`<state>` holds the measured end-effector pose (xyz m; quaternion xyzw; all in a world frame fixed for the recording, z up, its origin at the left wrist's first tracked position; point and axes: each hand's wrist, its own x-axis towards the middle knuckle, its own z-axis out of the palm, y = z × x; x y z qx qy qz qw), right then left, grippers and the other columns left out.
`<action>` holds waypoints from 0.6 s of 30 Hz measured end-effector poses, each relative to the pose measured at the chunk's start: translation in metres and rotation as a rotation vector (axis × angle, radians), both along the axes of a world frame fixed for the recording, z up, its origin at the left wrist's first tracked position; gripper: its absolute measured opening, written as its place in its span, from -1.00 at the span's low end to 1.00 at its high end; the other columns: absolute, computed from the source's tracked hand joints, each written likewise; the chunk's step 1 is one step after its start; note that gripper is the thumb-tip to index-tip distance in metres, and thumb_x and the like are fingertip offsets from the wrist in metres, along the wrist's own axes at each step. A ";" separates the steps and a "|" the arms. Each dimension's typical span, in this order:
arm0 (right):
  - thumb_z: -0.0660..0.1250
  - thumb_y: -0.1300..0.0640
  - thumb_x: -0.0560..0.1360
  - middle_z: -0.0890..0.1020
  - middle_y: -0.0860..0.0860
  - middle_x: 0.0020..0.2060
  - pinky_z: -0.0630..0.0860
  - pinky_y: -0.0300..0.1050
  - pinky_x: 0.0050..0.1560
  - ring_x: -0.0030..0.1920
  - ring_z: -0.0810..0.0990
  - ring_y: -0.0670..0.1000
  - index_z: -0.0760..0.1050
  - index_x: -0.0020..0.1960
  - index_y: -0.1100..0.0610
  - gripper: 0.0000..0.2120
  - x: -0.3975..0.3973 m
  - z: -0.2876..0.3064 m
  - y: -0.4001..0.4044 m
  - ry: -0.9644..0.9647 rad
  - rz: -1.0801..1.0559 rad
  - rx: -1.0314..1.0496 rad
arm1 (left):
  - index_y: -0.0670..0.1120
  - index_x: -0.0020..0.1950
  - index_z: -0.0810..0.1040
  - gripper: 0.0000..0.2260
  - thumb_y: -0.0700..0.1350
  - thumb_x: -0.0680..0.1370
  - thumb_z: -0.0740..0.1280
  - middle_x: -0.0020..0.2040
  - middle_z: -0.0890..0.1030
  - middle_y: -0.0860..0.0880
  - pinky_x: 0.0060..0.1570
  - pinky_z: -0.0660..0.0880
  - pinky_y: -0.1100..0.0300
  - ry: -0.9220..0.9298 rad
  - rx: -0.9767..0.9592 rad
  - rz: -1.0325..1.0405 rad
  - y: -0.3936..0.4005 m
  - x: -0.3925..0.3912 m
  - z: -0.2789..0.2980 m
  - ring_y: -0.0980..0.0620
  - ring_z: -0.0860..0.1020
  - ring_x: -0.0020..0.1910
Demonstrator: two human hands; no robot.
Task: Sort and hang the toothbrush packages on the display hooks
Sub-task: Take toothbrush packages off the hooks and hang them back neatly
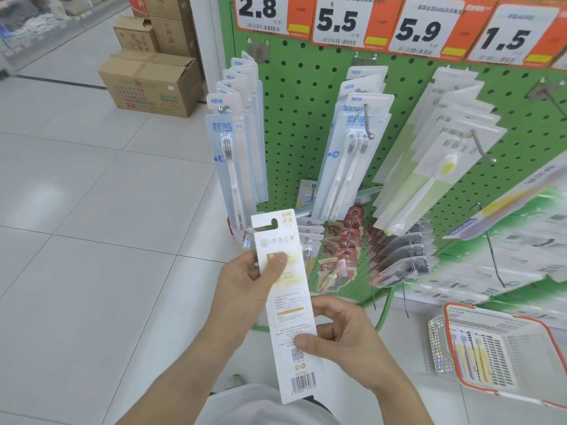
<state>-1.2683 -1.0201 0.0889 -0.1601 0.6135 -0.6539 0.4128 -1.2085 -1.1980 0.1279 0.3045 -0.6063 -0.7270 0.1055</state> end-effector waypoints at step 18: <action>0.56 0.36 0.38 0.71 0.18 0.06 0.63 0.32 0.00 -0.06 0.71 0.35 0.63 0.16 0.18 -0.63 0.002 0.000 -0.008 0.032 -0.077 -0.016 | -0.05 0.23 0.58 -0.77 -0.19 0.58 0.40 -0.02 0.75 -0.05 -0.04 0.63 0.15 -0.031 0.066 -0.095 -0.004 0.009 -0.006 -0.04 0.73 -0.03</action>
